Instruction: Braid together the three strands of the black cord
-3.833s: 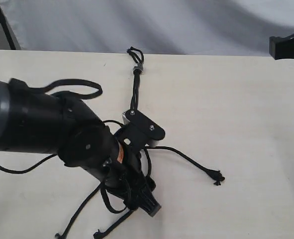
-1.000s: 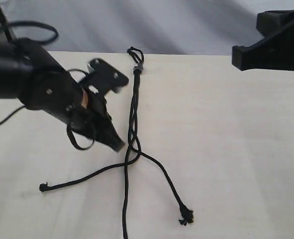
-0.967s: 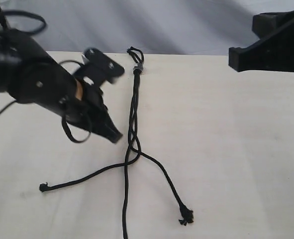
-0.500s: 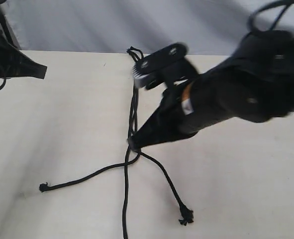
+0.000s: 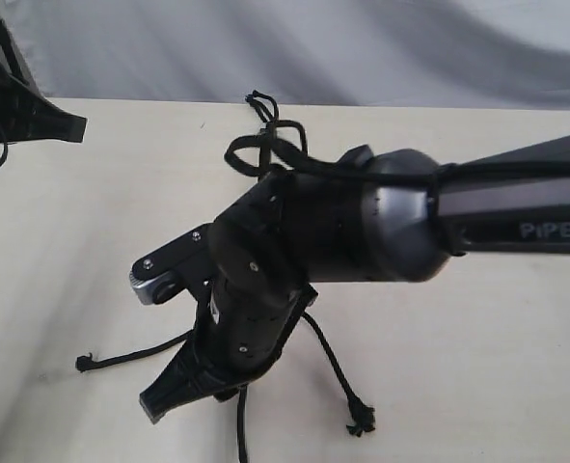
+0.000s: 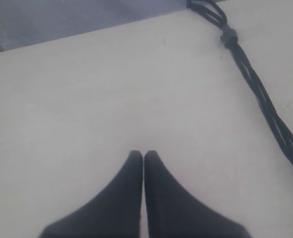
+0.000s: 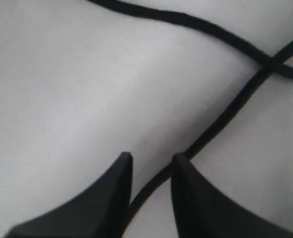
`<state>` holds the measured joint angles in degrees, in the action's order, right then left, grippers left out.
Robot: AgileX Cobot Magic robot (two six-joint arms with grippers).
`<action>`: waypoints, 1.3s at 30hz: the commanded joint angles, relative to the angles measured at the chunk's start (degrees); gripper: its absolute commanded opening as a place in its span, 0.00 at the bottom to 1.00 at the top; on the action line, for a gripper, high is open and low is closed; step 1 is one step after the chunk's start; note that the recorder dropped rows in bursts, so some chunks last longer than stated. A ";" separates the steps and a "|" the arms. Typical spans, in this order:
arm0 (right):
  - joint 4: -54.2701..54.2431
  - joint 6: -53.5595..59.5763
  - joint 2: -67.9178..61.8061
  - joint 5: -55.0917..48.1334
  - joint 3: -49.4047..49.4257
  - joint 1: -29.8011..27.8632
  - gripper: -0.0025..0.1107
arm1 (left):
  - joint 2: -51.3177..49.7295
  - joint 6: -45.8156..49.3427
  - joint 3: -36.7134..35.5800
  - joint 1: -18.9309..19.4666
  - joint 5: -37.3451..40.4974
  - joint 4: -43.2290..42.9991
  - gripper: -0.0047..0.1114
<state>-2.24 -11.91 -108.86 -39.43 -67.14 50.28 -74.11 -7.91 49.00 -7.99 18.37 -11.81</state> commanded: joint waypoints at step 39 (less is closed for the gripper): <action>19.38 9.43 -11.79 -10.51 -7.94 -7.59 0.02 | 0.39 -0.01 -0.25 0.04 -0.43 0.64 0.05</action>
<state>22.83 -3.90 -120.01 -46.98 -75.14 42.20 -74.11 -7.91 48.86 -7.99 18.37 -11.56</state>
